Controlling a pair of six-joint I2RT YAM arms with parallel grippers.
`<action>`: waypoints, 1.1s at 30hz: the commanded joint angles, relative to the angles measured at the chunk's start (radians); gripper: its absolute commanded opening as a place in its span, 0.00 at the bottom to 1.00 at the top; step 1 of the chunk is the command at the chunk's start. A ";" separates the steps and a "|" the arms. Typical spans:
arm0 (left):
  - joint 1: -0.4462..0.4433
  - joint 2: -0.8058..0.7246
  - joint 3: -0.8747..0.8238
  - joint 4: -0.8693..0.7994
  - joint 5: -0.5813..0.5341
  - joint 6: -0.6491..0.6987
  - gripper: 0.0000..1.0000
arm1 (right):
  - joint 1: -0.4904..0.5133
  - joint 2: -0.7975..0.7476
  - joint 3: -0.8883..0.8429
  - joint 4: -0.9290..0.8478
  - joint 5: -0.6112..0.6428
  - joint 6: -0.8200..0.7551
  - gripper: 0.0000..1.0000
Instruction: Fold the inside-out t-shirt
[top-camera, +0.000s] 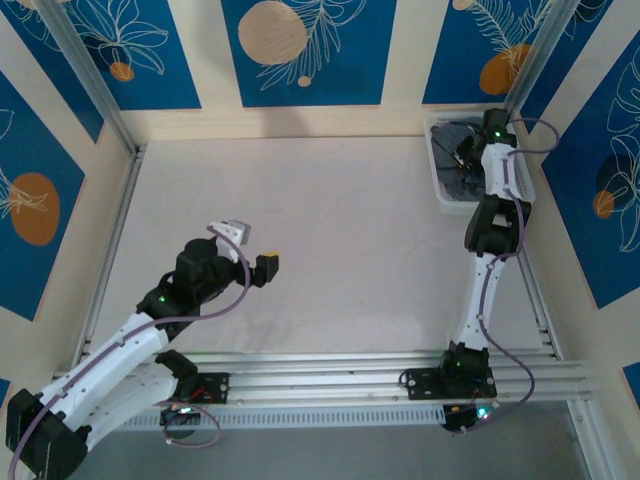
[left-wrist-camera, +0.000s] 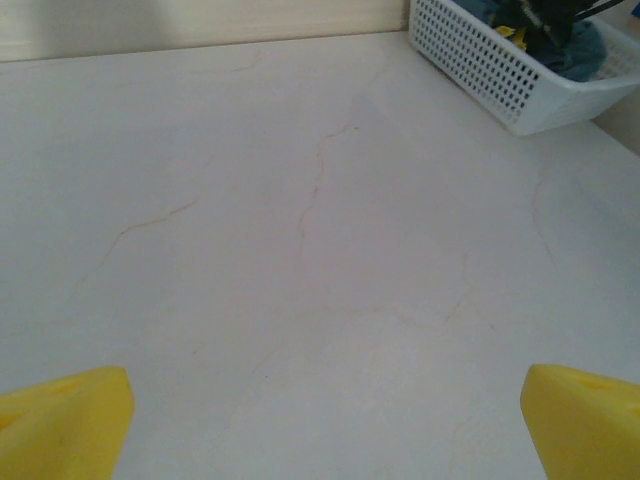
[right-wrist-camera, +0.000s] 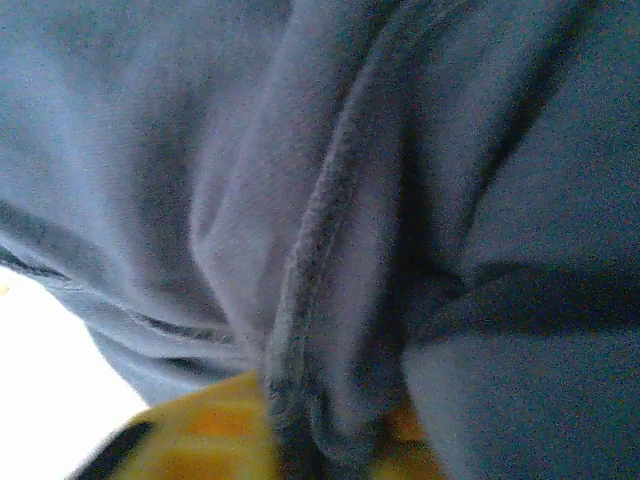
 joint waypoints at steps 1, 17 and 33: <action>-0.010 0.011 0.019 -0.026 -0.059 0.020 0.99 | 0.043 -0.169 0.019 0.001 -0.065 -0.095 0.00; -0.011 -0.013 0.116 -0.128 0.047 0.048 0.99 | 0.383 -0.801 0.114 0.209 -0.109 -0.168 0.00; -0.010 -0.075 0.111 -0.311 -0.198 -0.193 0.99 | 0.591 -0.934 -0.870 0.139 -0.238 -0.006 0.56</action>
